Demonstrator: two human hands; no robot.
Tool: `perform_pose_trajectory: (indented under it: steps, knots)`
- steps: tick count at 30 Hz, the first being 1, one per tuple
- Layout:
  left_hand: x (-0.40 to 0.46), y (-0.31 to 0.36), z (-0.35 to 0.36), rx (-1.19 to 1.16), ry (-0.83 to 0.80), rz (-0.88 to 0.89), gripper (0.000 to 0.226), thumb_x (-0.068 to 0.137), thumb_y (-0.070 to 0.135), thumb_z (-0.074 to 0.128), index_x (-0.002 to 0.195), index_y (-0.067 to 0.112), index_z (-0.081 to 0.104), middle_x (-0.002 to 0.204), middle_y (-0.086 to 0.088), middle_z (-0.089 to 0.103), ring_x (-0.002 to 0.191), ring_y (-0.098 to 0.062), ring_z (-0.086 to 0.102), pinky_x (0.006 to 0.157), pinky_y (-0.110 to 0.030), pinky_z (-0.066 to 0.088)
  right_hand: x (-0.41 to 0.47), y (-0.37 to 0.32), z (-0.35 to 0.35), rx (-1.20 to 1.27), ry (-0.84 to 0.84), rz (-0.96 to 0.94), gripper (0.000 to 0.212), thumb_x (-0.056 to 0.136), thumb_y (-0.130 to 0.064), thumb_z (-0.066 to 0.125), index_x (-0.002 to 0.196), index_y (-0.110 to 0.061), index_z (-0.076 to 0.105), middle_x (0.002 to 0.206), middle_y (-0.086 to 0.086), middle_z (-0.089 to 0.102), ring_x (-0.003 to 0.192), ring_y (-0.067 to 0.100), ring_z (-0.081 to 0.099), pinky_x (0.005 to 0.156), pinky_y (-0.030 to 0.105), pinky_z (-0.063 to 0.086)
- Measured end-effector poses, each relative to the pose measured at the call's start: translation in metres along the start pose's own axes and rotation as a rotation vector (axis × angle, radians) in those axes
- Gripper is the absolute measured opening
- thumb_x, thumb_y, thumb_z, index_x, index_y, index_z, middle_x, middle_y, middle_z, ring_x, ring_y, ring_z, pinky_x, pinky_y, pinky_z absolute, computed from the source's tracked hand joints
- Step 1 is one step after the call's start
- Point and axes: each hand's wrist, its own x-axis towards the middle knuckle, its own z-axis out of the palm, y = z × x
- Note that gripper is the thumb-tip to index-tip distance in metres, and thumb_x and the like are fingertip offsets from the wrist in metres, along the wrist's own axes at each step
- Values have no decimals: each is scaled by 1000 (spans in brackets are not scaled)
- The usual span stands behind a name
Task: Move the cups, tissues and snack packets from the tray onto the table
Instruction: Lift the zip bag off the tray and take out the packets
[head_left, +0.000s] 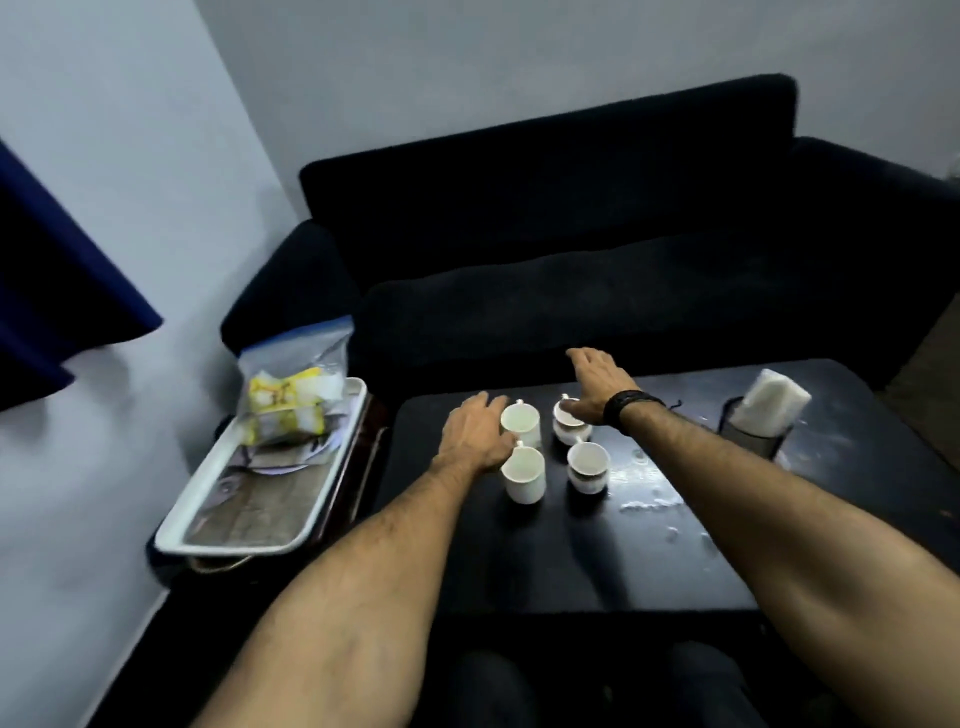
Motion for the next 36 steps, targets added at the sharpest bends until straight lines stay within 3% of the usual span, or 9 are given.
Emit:
perform_pose_trajectory:
  steps: [4, 10, 15, 21, 26, 30, 36]
  knots:
    - [-29, -70, -16, 13, 25, -115, 69, 93, 43, 54, 152, 17, 31, 158, -13, 29, 146, -29, 29, 119, -39, 27, 8, -74, 18, 29, -65, -88, 85, 82, -39, 71, 149, -10, 27, 153, 14, 33, 143, 32, 30, 114, 46, 34]
    - [-76, -164, -25, -15, 88, -270, 64, 89, 44, 57, 144, 18, 42, 146, -13, 43, 136, -30, 41, 110, -38, 36, 20, -172, 48, 24, -140, -207, 84, 83, -42, 70, 149, -11, 27, 152, 13, 35, 141, 32, 33, 113, 46, 36]
    - [-93, -227, -17, -84, 88, -397, 75, 90, 53, 53, 152, 18, 29, 159, -14, 27, 146, -29, 28, 116, -40, 26, 33, -234, 81, 53, -201, -293, 83, 85, -42, 69, 149, -10, 27, 151, 14, 34, 141, 33, 32, 113, 44, 35]
    - [-88, -274, 16, -167, 44, -536, 83, 91, 70, 27, 157, 23, 10, 166, -9, 3, 153, -27, 5, 122, -43, 7, 62, -284, 119, 92, -216, -337, 72, 85, -44, 67, 140, -9, 38, 142, 15, 43, 133, 34, 40, 107, 43, 39]
    - [-66, -301, 42, -188, 6, -587, 81, 92, 71, 17, 157, 25, 6, 166, -10, -2, 153, -27, 0, 122, -46, 1, 97, -320, 146, 223, -187, -281, 73, 87, -46, 65, 141, -6, 38, 145, 16, 44, 131, 34, 46, 105, 42, 43]
    - [-55, -311, 72, -140, -104, -609, 81, 92, 70, 14, 157, 25, -6, 165, -9, -13, 152, -26, -12, 121, -52, -5, 125, -340, 167, 434, -159, -170, 86, 86, -44, 68, 148, -2, 25, 151, 18, 35, 138, 34, 39, 110, 40, 40]
    - [-47, -318, 86, -81, -130, -601, 81, 92, 70, 14, 155, 27, -13, 163, -9, -21, 151, -25, -20, 119, -51, -10, 168, -348, 190, 711, -211, 111, 101, 84, -52, 66, 152, -1, 11, 155, 17, 32, 139, 35, 39, 112, 43, 39]
